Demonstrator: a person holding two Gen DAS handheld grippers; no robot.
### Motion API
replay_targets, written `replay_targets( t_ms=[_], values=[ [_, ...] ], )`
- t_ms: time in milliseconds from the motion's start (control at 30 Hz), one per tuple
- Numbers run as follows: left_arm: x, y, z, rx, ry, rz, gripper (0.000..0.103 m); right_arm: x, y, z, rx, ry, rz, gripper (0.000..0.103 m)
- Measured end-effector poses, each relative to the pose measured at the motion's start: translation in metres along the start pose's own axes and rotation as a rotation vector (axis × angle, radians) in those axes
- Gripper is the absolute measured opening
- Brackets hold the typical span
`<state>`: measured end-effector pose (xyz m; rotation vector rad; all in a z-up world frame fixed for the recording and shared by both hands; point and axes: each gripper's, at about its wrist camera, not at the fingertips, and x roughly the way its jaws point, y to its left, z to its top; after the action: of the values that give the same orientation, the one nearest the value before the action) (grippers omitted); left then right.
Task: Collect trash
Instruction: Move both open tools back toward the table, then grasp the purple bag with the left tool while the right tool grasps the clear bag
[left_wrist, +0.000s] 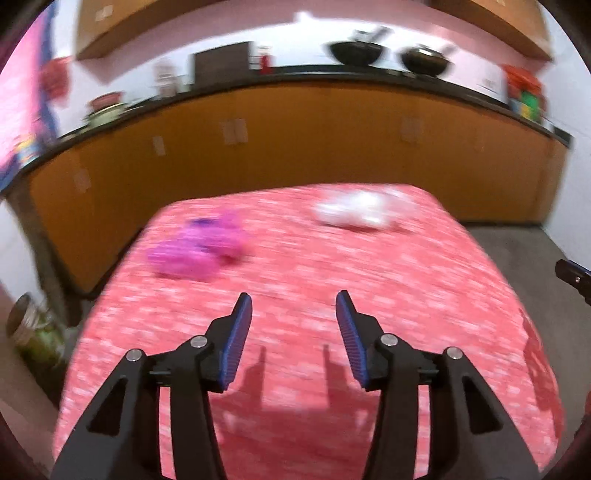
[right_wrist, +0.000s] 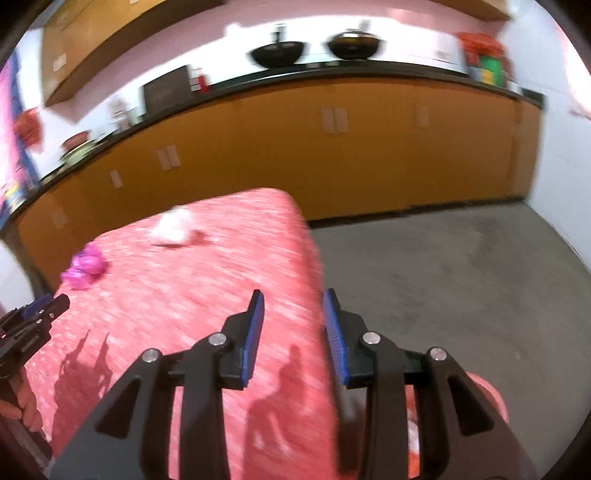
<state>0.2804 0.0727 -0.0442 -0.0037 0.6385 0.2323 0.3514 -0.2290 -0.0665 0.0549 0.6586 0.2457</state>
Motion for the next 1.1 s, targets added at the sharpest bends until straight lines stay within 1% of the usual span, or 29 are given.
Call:
replay_targets(
  t_ms=[100, 167, 200, 233, 300, 333, 467, 600, 633, 667, 700, 733, 800, 900, 1100],
  values=[
    [0.015, 0.044, 0.006, -0.052, -0.015, 0.061, 0.059, 0.038, 0.047, 0.021, -0.046, 0.012, 0.035, 0.042],
    [0.028, 0.066, 0.010, -0.086, -0.020, 0.087, 0.061, 0.062, 0.070, 0.034, -0.053, 0.028, 0.048, 0.044],
    [0.034, 0.075, 0.011, -0.099, -0.020, 0.096, 0.063, 0.075, 0.080, 0.040, -0.055, 0.033, 0.050, 0.048],
    [0.040, 0.082, 0.013, -0.115, -0.018, 0.102, 0.066, 0.082, 0.083, 0.044, -0.056, 0.037, 0.047, 0.050],
    [0.050, 0.097, 0.016, -0.149, -0.020, 0.107, 0.069, 0.100, 0.098, 0.052, -0.052, 0.038, 0.032, 0.059],
    [0.056, 0.104, 0.018, -0.163, -0.022, 0.109, 0.071, 0.111, 0.104, 0.058, -0.046, 0.039, 0.029, 0.061],
    [0.068, 0.112, 0.025, -0.170, -0.026, 0.120, 0.075, 0.145, 0.117, 0.076, -0.028, 0.057, 0.007, 0.066],
    [0.075, 0.115, 0.027, -0.153, -0.024, 0.121, 0.076, 0.168, 0.122, 0.077, -0.022, 0.084, -0.015, 0.066],
    [0.076, 0.115, 0.028, -0.145, -0.027, 0.123, 0.077, 0.174, 0.122, 0.076, -0.023, 0.095, -0.021, 0.065],
    [0.078, 0.116, 0.029, -0.139, -0.027, 0.124, 0.077, 0.178, 0.123, 0.076, -0.027, 0.101, -0.029, 0.055],
    [0.079, 0.116, 0.030, -0.136, -0.027, 0.127, 0.077, 0.182, 0.124, 0.075, -0.033, 0.112, -0.030, 0.043],
    [0.081, 0.118, 0.031, -0.135, -0.027, 0.126, 0.077, 0.185, 0.125, 0.074, -0.037, 0.120, -0.028, 0.038],
    [0.083, 0.118, 0.034, -0.138, -0.030, 0.117, 0.077, 0.188, 0.127, 0.072, -0.045, 0.129, -0.021, 0.011],
    [0.085, 0.114, 0.036, -0.128, -0.028, 0.114, 0.077, 0.180, 0.129, 0.066, -0.072, 0.109, -0.023, 0.005],
    [0.089, 0.105, 0.041, -0.113, -0.041, 0.110, 0.077, 0.143, 0.131, 0.058, -0.113, -0.023, -0.061, 0.004]
  ],
)
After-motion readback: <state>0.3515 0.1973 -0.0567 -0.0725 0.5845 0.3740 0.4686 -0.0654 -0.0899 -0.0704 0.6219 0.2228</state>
